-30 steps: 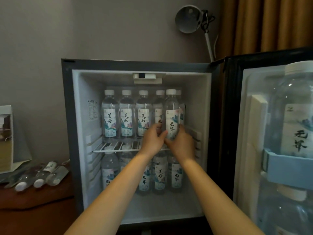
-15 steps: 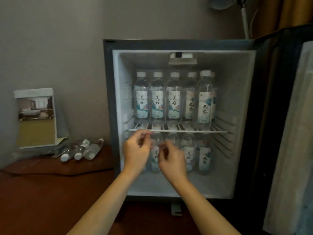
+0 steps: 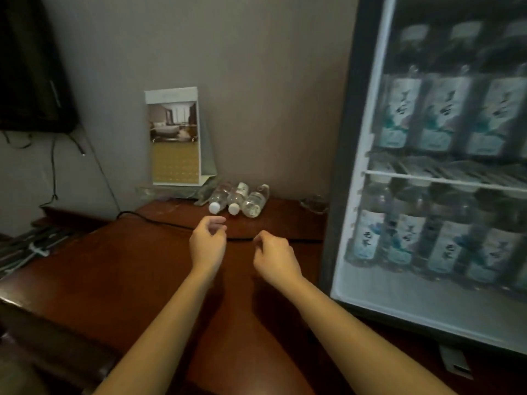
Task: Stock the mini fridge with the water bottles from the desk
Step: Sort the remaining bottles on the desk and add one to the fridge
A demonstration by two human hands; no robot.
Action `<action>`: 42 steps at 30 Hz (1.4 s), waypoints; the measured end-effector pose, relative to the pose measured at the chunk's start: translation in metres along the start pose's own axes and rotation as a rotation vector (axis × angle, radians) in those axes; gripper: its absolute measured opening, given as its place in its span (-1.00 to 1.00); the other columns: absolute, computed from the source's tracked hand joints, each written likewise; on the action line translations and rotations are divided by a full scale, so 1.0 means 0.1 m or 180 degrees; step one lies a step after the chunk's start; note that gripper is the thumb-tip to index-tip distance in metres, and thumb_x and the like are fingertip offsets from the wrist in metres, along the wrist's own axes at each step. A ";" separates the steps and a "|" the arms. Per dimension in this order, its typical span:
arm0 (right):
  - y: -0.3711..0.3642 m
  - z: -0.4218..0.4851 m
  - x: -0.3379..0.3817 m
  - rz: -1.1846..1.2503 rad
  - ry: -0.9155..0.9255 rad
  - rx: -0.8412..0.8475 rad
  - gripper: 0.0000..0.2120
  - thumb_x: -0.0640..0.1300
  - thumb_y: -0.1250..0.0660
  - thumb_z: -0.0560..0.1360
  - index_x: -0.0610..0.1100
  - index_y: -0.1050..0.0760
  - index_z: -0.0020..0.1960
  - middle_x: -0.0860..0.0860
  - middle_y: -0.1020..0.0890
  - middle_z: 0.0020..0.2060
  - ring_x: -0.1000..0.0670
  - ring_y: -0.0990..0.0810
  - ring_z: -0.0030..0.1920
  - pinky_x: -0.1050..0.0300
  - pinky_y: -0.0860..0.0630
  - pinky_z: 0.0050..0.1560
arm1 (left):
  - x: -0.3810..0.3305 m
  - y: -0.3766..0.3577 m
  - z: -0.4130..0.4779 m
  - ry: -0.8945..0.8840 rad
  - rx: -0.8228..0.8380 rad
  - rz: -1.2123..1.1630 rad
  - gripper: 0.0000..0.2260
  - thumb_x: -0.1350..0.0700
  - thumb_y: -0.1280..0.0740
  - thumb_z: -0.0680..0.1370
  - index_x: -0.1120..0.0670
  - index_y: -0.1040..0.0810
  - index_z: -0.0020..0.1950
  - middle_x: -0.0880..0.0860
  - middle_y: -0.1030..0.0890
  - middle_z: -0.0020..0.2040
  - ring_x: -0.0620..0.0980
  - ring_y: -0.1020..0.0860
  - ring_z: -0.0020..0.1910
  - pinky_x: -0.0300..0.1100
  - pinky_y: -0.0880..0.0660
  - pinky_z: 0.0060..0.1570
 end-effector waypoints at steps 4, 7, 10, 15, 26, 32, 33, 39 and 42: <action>-0.26 0.79 -0.03 0.0066 -0.0732 -0.0257 -0.67 -0.24 -0.15 0.51 -0.25 -0.34 0.26 -0.24 -0.51 0.20 -0.25 -0.46 0.24 0.01 -0.41 0.16 | 0.33 -0.14 0.43 0.0194 0.0013 0.0212 -0.81 0.30 -0.23 0.49 0.03 -0.52 -0.04 0.02 -0.57 -0.12 0.16 -0.57 -0.05 -0.01 -0.50 -0.06; -0.42 1.35 -0.07 0.0355 -0.1213 -0.0374 -0.59 -0.16 -0.18 0.53 -0.27 -0.25 0.34 -0.26 -0.41 0.30 -0.26 -0.35 0.33 -0.01 -0.34 0.24 | 0.49 -0.21 0.65 0.0006 0.0128 0.0462 -0.77 0.32 -0.24 0.48 0.09 -0.53 0.06 0.02 -0.56 -0.03 0.08 -0.55 -0.05 -0.18 -0.40 -0.12; -0.60 1.82 -0.12 0.0445 -0.1362 -0.0420 -0.50 -0.06 -0.21 0.54 -0.23 -0.19 0.39 -0.24 -0.32 0.36 -0.26 -0.29 0.36 -0.03 -0.31 0.29 | 0.57 -0.15 0.80 -0.0248 0.0181 0.0750 -0.76 0.30 -0.25 0.48 0.08 -0.52 0.10 -0.01 -0.54 -0.01 -0.05 -0.49 -0.10 -0.24 -0.31 -0.16; -0.89 2.29 -0.28 0.0079 -0.1506 -0.0406 -0.34 0.10 -0.27 0.50 -0.19 -0.12 0.44 -0.24 -0.25 0.38 -0.26 -0.27 0.36 -0.07 -0.32 0.29 | 0.60 -0.09 0.86 -0.0403 0.0136 0.0867 -0.77 0.26 -0.25 0.49 0.05 -0.51 0.10 -0.05 -0.53 -0.02 -0.12 -0.44 -0.18 -0.24 -0.31 -0.14; -0.74 2.14 -0.26 0.2209 -0.2001 -0.0809 -0.48 -0.02 -0.20 0.53 -0.31 -0.24 0.36 -0.23 -0.53 0.14 -0.23 -0.57 0.01 0.02 -0.55 -0.07 | 0.68 -0.10 0.89 -0.0190 0.0254 0.0645 -0.81 0.23 -0.25 0.51 0.03 -0.51 0.07 -0.05 -0.54 -0.01 -0.15 -0.49 -0.13 -0.28 -0.38 -0.07; -0.53 1.10 0.19 0.4289 -0.1745 -0.0262 -0.69 0.01 -0.08 0.56 -0.18 -0.49 -0.01 -0.11 -0.55 -0.34 -0.02 -0.44 -0.49 0.30 -0.29 -0.57 | 0.55 -0.15 0.79 0.1339 0.1051 -0.1363 -0.77 0.01 -0.16 0.61 0.07 -0.43 0.21 0.08 -0.56 0.06 0.01 -0.57 -0.05 -0.17 -0.52 -0.09; -0.48 0.90 0.26 0.4746 -0.1736 0.0137 -0.66 0.02 -0.07 0.55 -0.18 -0.49 0.02 -0.11 -0.55 -0.32 -0.01 -0.45 -0.47 0.29 -0.32 -0.56 | 0.48 -0.16 0.73 0.1476 0.1170 -0.1695 -0.69 -0.05 -0.15 0.60 0.09 -0.43 0.25 0.11 -0.57 0.05 0.03 -0.56 -0.06 -0.15 -0.50 -0.11; -0.11 0.08 0.35 0.5066 -0.1346 0.1812 -0.61 0.01 -0.11 0.47 -0.21 -0.53 0.09 -0.17 -0.57 -0.19 -0.02 -0.50 -0.48 0.25 -0.47 -0.49 | 0.01 0.03 0.34 0.1352 0.1361 -0.2777 -0.39 -0.30 -0.12 0.48 0.17 -0.50 0.25 0.16 -0.60 0.04 0.05 -0.59 -0.07 -0.05 -0.52 0.00; 0.14 -0.15 0.33 0.4192 -0.1046 0.2015 -0.60 0.05 -0.21 0.48 -0.19 -0.48 0.19 -0.16 -0.59 -0.17 -0.08 -0.58 -0.34 0.18 -0.55 -0.32 | -0.22 0.18 0.11 0.0931 0.1287 -0.2370 -0.35 -0.25 -0.24 0.40 0.18 -0.42 0.32 0.18 -0.60 0.09 0.12 -0.58 0.01 0.08 -0.46 0.17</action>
Point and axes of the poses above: each hand's wrist, its own z-axis towards the middle knuckle, its own y-axis out of the back of the hand, x = y × z, the point moved 2 cm from there along z, towards the middle knuckle
